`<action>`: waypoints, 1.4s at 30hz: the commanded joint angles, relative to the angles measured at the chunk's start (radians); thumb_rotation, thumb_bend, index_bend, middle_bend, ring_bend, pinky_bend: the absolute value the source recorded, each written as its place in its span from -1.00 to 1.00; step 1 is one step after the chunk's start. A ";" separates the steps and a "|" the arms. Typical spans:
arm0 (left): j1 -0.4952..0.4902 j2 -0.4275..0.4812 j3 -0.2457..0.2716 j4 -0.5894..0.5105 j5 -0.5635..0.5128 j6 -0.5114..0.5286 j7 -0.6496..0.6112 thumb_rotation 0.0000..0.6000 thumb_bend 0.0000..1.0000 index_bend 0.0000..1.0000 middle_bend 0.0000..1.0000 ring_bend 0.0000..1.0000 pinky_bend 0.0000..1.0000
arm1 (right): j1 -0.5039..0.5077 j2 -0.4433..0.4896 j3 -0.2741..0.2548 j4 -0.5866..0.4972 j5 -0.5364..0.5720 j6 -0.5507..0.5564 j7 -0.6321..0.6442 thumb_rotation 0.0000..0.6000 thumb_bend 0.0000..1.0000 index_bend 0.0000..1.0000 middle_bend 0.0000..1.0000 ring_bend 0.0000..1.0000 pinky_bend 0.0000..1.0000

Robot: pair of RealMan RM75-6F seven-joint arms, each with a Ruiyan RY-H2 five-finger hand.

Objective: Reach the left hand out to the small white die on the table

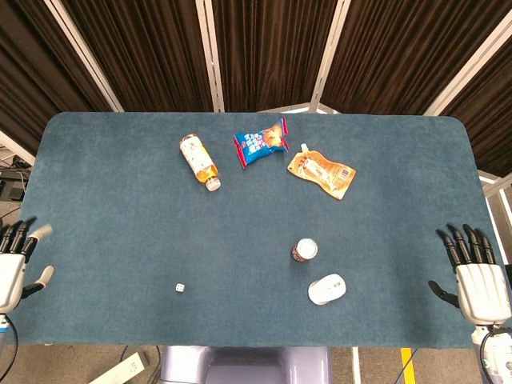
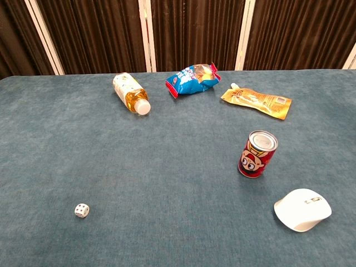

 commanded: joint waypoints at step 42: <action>-0.132 0.014 0.159 -0.147 0.155 -0.308 0.196 1.00 0.54 -1.00 0.54 0.69 0.80 | -0.002 0.005 0.005 -0.004 0.045 -0.033 0.028 1.00 -0.98 -0.91 -1.00 -1.00 -1.00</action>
